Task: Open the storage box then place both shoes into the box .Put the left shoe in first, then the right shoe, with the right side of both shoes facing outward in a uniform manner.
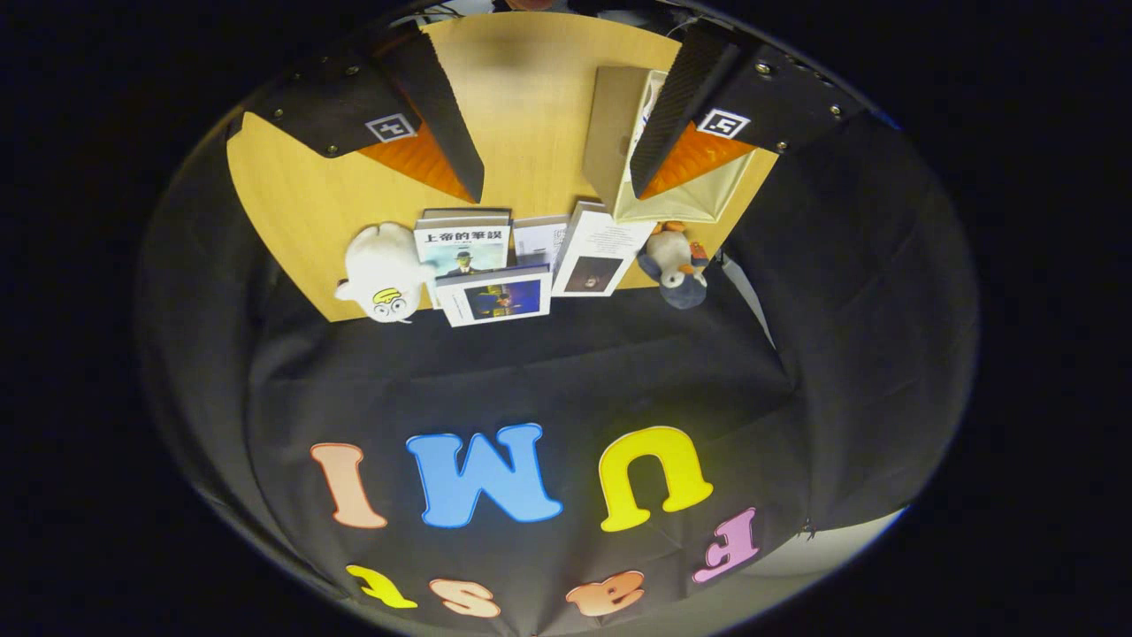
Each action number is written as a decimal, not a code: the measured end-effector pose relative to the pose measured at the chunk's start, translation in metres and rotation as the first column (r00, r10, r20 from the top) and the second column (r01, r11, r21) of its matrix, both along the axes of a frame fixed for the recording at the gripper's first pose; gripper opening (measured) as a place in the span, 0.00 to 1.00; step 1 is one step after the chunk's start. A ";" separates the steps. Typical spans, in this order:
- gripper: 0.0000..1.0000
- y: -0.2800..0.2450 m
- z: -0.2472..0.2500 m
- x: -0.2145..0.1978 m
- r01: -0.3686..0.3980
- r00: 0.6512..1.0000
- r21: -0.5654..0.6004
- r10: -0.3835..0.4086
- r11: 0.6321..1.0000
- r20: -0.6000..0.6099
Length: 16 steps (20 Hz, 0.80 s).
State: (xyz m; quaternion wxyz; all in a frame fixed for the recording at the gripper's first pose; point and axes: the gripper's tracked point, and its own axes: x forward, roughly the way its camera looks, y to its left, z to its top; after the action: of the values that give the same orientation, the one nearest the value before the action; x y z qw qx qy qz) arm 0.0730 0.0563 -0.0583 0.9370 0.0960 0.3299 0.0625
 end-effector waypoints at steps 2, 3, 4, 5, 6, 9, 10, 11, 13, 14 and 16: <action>0.99 -0.028 0.012 -0.010 0.023 0.999 -0.025 -0.022 0.999 0.040; 1.00 -0.040 0.018 -0.016 0.036 0.997 -0.038 -0.034 0.999 0.063; 1.00 -0.053 0.022 -0.020 0.053 0.995 -0.050 -0.048 0.997 0.086; 1.00 -0.064 0.027 -0.025 0.066 0.993 -0.059 -0.060 0.996 0.106; 0.99 -0.076 0.031 -0.031 0.081 0.989 -0.068 -0.072 0.994 0.128; 0.99 -0.105 0.039 -0.045 0.126 0.976 -0.071 -0.110 0.989 0.190; 0.99 -0.113 0.041 -0.050 0.138 0.971 -0.065 -0.122 0.988 0.206; 0.99 -0.119 0.041 -0.055 0.150 0.967 -0.060 -0.134 0.987 0.217; 0.99 -0.132 0.040 -0.062 0.174 0.960 -0.056 -0.157 0.983 0.231; 0.99 -0.137 0.038 -0.065 0.184 0.958 -0.051 -0.168 0.982 0.232; 0.99 -0.145 0.036 -0.067 0.201 0.954 -0.038 -0.187 0.979 0.233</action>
State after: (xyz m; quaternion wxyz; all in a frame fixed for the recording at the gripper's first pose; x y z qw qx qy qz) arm 0.0063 -0.0884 -0.0221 0.9728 0.0912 0.2110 -0.0295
